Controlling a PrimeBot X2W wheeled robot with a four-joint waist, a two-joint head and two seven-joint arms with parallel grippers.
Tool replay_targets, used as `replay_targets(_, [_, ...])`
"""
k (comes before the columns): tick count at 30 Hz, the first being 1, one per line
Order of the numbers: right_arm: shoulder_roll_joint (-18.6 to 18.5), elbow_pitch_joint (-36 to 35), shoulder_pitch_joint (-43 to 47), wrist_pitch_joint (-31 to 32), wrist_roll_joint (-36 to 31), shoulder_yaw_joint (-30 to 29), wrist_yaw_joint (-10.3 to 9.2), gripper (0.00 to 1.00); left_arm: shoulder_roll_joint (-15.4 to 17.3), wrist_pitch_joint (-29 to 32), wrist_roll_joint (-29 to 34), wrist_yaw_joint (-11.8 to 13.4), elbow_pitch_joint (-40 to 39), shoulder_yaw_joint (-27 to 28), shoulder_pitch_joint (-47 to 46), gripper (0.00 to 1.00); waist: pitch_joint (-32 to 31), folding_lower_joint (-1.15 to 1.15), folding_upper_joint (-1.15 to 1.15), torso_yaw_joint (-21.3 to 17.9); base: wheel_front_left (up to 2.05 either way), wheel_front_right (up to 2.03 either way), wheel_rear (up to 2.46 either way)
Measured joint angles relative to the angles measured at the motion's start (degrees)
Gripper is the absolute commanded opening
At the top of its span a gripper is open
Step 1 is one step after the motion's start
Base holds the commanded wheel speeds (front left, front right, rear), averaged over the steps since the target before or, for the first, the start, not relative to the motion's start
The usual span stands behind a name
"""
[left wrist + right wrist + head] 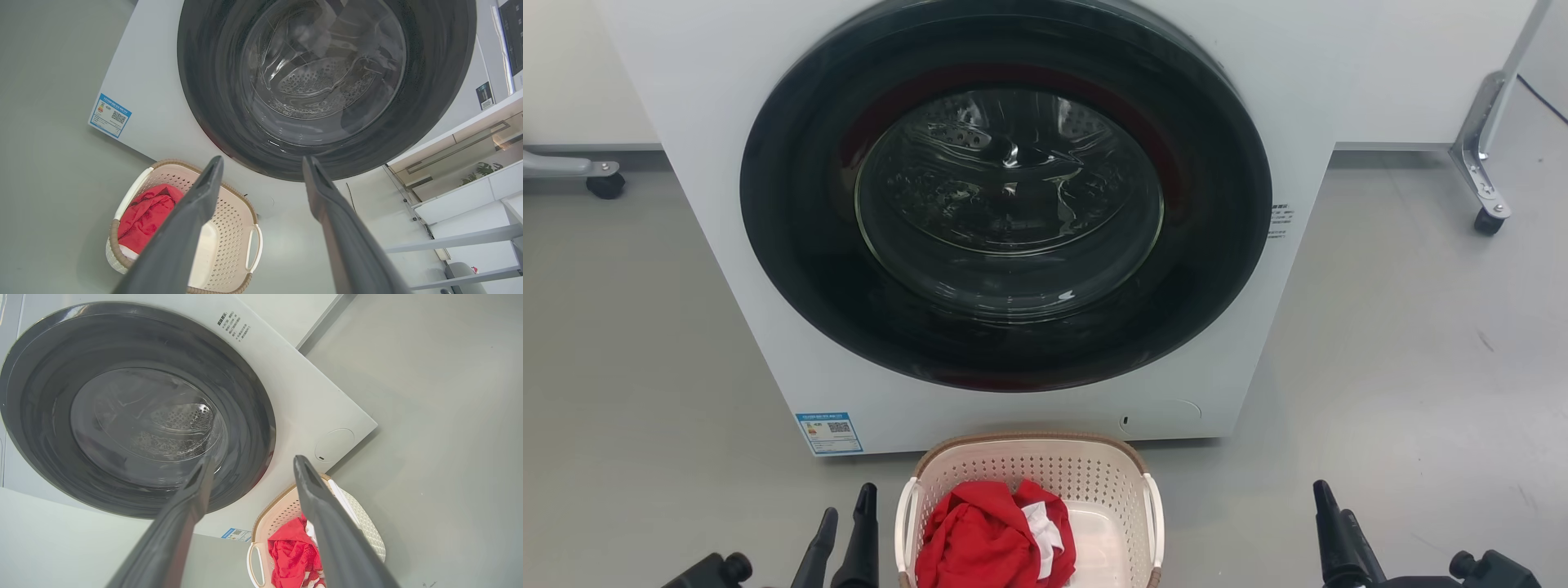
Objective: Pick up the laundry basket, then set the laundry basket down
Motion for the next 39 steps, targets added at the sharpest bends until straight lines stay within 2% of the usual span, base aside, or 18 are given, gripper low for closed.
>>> replay_targets(15, [-0.2, 0.1, 0.0, -3.1, -13.7, 4.9, -2.03, 1.00, 1.5, -3.2, 17.6, 2.3, -0.1, -5.1, -0.1, 1.00, 0.5, 0.00, 0.00, 0.1, 0.00, 0.00, 0.00])
replay_targets(39, [-0.6, 0.3, 0.0, -8.2, -32.6, 11.7, -5.48, 1.00, 1.2, -8.3, 37.4, 5.9, 0.4, -8.7, 0.0, 1.00, 1.1, 0.00, 0.00, 0.2, 0.00, 0.00, 0.00])
